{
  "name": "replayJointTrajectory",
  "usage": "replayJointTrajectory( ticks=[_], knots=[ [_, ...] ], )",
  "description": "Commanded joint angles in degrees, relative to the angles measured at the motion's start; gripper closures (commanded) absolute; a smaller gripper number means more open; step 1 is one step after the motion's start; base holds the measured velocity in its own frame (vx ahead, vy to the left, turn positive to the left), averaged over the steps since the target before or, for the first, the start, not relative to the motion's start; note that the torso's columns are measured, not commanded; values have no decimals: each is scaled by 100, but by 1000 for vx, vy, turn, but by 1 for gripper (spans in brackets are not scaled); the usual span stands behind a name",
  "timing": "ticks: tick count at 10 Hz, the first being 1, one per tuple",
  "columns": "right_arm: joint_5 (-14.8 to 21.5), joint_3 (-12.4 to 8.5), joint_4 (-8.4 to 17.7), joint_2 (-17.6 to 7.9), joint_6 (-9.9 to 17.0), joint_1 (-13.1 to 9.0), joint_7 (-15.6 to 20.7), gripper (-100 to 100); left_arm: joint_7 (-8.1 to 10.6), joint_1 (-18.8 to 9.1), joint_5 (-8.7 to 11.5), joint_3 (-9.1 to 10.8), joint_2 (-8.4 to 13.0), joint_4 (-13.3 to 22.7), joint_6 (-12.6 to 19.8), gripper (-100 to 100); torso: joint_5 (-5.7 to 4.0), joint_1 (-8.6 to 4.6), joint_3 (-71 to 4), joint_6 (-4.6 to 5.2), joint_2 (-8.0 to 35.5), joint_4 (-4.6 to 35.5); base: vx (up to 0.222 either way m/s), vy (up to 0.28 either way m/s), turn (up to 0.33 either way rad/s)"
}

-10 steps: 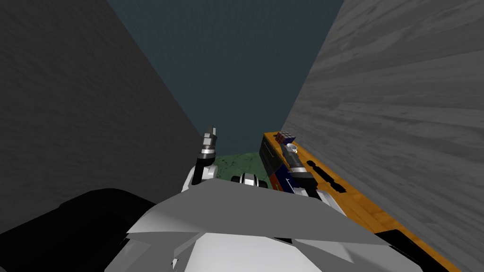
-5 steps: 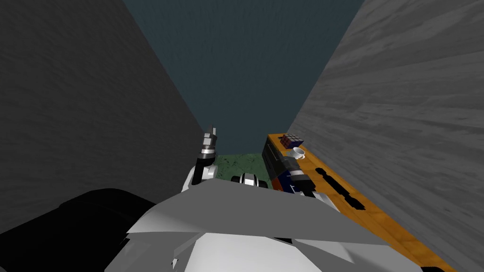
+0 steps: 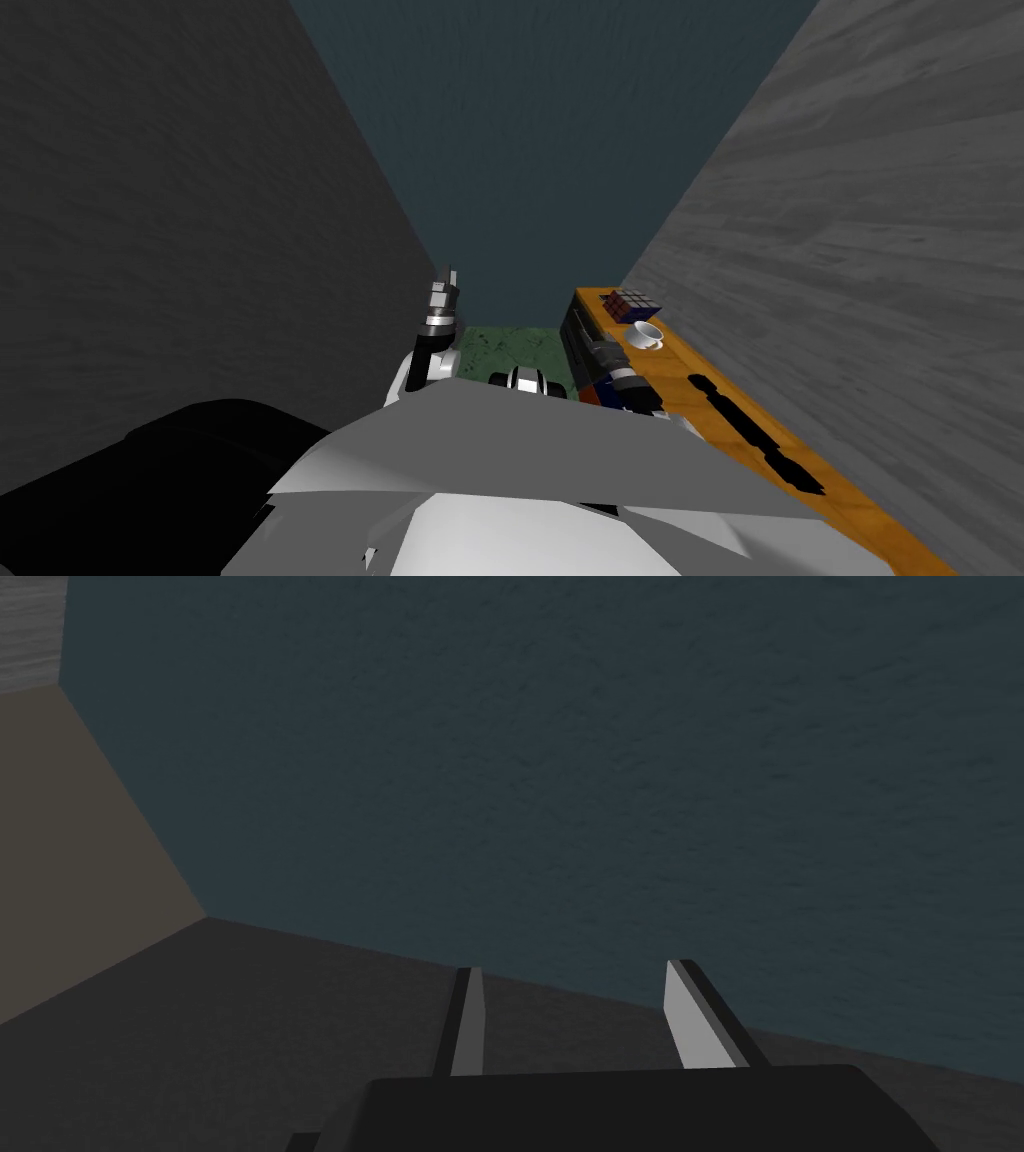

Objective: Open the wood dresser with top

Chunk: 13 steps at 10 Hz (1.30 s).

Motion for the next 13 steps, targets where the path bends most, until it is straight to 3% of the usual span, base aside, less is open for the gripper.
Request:
replayJointTrajectory(
  ticks=[1,6,8,11,13],
  knots=[
    [394,54,217,-133,172,65,241,-100,0,0,0,0,0,0,0,0,0,0,-1,-1,-1,0,38,-16,73],
    [1142,157,770,-393,471,145,728,-100,0,0,0,0,0,0,0,0,0,-2,-1,-1,-1,0,33,-14,156],
    [1522,225,1160,-583,673,192,1046,-100,0,0,0,0,0,0,0,0,0,-2,-1,1,-1,0,44,-23,206],
    [1872,259,1356,-681,773,214,1201,-100,0,0,0,0,0,0,0,0,1,5,3,0,4,1,30,-15,107],
    [2267,324,1745,-874,967,255,1500,-100,0,0,0,0,0,0,0,0,0,2,3,-1,3,1,31,-14,211]
  ],
)
